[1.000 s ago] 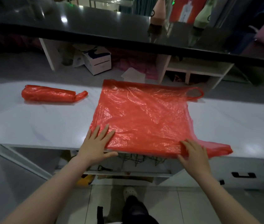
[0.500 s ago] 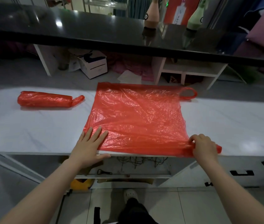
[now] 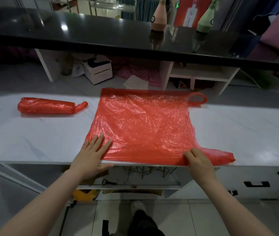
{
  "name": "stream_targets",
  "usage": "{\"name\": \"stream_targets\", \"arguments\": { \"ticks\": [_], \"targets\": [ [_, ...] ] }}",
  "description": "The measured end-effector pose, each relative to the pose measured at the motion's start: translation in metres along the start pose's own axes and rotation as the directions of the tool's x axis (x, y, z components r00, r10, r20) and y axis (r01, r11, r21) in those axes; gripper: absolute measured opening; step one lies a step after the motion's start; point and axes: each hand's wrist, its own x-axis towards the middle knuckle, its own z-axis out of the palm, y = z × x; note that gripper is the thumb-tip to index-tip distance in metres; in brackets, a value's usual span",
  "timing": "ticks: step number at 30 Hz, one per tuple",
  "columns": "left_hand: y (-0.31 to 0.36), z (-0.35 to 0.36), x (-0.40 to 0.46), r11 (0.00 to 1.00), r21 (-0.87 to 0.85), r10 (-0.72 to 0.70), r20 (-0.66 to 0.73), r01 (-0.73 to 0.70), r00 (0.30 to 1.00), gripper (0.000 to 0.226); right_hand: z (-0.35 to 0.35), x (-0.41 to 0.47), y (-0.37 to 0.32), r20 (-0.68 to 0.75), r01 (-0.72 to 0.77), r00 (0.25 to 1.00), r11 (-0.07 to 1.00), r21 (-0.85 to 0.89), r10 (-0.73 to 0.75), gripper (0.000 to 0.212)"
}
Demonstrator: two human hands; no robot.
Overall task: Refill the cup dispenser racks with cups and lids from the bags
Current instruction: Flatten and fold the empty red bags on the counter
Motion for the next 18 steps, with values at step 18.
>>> {"name": "stream_targets", "arguments": {
  "ticks": [18],
  "targets": [
    [-0.019,-0.011,-0.029,0.992,-0.001,0.127,-0.128,-0.128,0.984,0.093,0.000,-0.034,0.006,0.203,-0.003,0.979,0.995,0.098,-0.017,0.064]
  ]
}}
